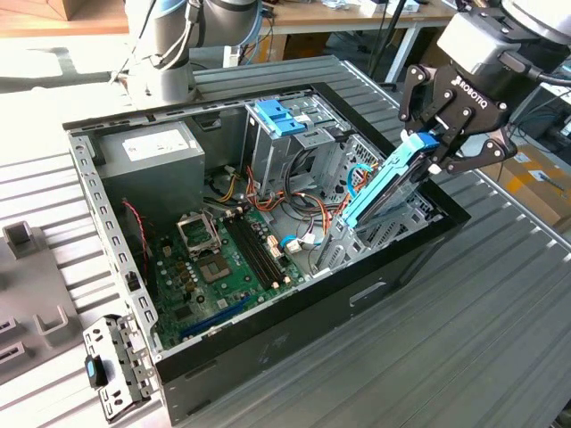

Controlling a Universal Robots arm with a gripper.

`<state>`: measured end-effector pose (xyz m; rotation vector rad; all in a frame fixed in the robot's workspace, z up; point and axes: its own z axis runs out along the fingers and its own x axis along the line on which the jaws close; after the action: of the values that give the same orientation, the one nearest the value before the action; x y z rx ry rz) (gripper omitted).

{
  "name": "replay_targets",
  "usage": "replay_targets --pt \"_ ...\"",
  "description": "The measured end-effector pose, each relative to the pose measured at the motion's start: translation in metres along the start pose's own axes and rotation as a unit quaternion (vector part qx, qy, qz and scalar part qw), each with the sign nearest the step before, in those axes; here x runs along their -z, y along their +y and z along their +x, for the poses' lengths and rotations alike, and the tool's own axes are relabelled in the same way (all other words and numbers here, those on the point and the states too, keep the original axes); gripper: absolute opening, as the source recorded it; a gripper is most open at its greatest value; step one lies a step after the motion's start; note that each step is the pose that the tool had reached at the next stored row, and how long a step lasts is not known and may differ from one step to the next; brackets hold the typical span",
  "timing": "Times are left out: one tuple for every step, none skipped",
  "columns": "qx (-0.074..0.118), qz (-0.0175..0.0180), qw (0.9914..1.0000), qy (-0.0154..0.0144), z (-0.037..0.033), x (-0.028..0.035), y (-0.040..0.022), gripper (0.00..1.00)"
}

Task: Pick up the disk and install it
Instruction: 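Insert the disk into the insertion slot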

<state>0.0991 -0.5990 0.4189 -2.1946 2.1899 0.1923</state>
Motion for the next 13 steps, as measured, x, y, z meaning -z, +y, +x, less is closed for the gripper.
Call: replay_targets --pt "0.0 0.0 1.0 0.0 0.0001 -0.001 -0.0001 0.36" --pt "0.0 0.0 1.0 0.0 0.0003 -0.0022 -0.0001 0.36" --pt "0.0 0.0 1.0 0.0 0.0004 -0.0033 -0.0002 0.36" --pt "0.0 0.0 1.0 0.0 0.0006 -0.0052 -0.0003 0.36" --pt "0.0 0.0 1.0 0.0001 0.0007 -0.0062 -0.0004 0.36" --pt "0.0 0.0 1.0 0.0001 0.0008 -0.0074 -0.0005 0.36" --pt "0.0 0.0 1.0 0.0001 0.001 -0.0086 -0.0005 0.36" --pt "0.0 0.0 1.0 0.0 0.0011 -0.0099 -0.0006 0.36" --pt "0.0 0.0 1.0 0.0 0.0013 -0.011 -0.0007 0.36" --pt "0.0 0.0 1.0 0.0 0.0014 -0.0121 -0.0008 0.36" --pt "0.0 0.0 1.0 0.0 0.0016 -0.0141 -0.0009 0.36" --pt "0.0 0.0 1.0 0.0001 0.0017 -0.0152 -0.001 0.36" --pt "0.0 0.0 1.0 0.0001 0.0019 -0.0164 -0.001 0.36"
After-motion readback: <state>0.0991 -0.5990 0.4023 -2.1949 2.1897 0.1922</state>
